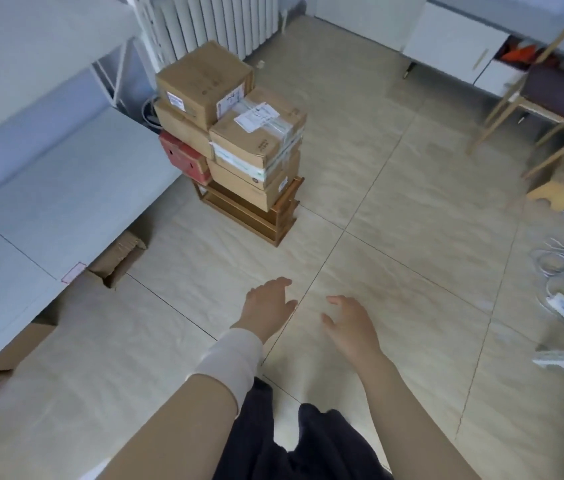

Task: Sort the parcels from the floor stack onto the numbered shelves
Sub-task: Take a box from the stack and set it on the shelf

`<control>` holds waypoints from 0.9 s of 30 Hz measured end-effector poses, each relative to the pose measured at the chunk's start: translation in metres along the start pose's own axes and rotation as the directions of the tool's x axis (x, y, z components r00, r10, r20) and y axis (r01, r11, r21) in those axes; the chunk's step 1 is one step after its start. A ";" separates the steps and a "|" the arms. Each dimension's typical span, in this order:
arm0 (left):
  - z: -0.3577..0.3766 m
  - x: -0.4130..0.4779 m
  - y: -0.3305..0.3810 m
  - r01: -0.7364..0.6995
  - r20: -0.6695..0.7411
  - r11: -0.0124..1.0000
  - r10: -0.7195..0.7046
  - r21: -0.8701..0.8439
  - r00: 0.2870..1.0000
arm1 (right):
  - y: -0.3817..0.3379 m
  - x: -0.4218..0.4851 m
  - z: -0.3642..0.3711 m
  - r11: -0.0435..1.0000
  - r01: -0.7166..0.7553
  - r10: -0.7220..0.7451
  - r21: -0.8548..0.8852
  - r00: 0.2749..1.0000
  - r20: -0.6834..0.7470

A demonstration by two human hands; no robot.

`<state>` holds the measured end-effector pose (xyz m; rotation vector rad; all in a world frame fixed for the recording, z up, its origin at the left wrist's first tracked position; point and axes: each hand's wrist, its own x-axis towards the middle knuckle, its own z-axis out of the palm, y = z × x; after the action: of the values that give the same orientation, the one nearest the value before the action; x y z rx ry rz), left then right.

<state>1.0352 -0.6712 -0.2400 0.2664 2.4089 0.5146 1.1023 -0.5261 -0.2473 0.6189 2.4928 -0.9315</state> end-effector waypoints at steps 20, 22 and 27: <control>-0.167 0.142 -0.064 0.115 -0.141 0.968 -0.149 -0.223 0.979 | -0.165 0.194 -0.021 0.989 0.143 -0.139 -0.049 0.988 0.070; -0.180 0.162 -0.060 0.119 -0.138 0.969 -0.152 -0.218 0.979 | -0.172 0.214 -0.033 0.991 0.133 -0.131 -0.013 0.988 0.084; -0.204 0.211 -0.061 0.131 -0.105 0.967 -0.157 -0.217 0.982 | -0.187 0.261 -0.051 0.995 0.076 -0.081 0.061 0.994 0.079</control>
<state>0.7394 -0.7199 -0.2391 -0.0329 2.4428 0.7288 0.7784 -0.5499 -0.2506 0.4939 2.4404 -1.0400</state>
